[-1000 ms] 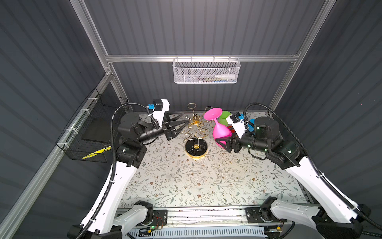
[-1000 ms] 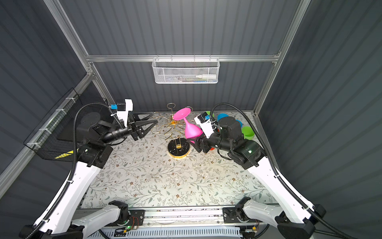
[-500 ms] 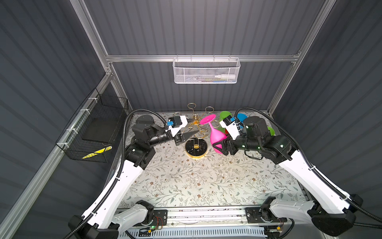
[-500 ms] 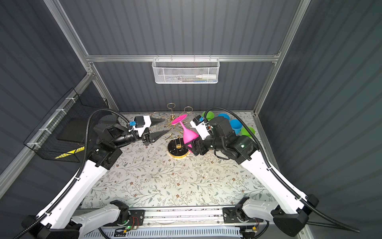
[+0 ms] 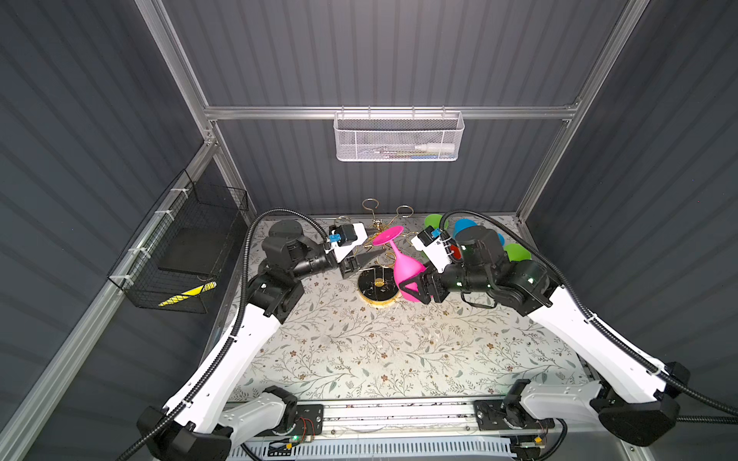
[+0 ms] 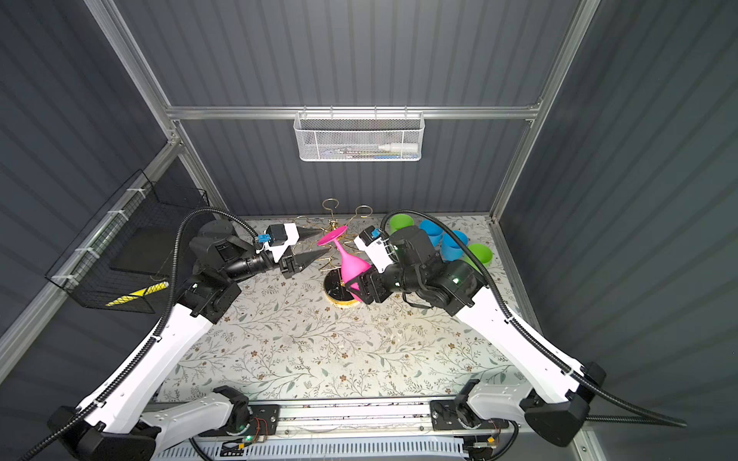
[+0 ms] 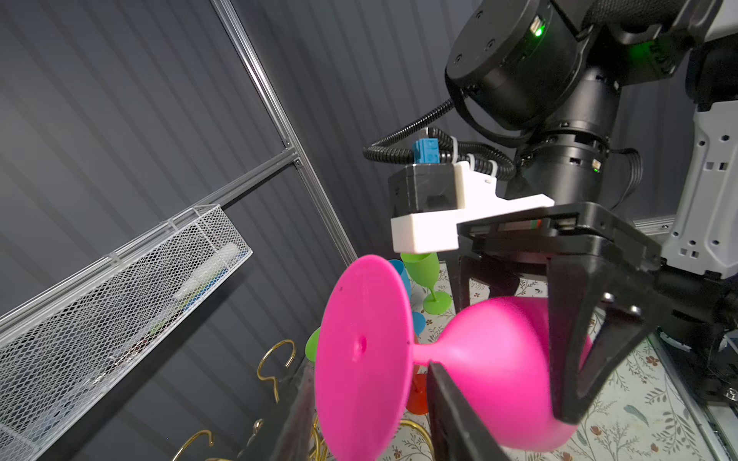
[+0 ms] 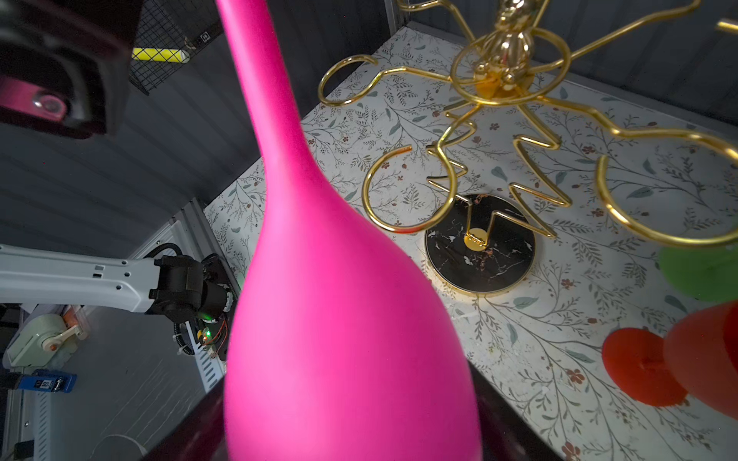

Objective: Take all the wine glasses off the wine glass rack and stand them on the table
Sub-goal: 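Close the right gripper on the magenta glass bowl beside the left gripper, then lower the magenta glass with both grippers, tilting it bowl-down over the table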

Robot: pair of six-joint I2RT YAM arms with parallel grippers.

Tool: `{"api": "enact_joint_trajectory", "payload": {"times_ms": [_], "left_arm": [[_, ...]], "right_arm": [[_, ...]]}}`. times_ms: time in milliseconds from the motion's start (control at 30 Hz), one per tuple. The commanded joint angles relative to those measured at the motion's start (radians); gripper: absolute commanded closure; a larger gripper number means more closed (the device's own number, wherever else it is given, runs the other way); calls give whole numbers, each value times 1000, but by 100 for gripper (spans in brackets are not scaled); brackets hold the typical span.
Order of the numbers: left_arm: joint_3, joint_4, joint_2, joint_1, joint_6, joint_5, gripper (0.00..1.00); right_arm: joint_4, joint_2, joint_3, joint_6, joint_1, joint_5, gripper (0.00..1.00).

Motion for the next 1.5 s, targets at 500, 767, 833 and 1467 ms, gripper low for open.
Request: {"api": "enact_joint_trajectory", "payload": {"times_ms": [500,767,833,1467], "left_arm": [[-8,-31,-4,-6,-1,-56,100],[-13,10,-22,-6,-247,-246,100],[-34,35,-30,-6,-339,-279,100],[-134,144,-93,-6,-598,-391,100]], "right_arm": [[79,19,13,66,47,-33,41],[233,-96,-82,149,20,-28,6],[313,-157,-138,175,-2,-66,1],[650,-419,-447,355,-184,-154,20]]}}
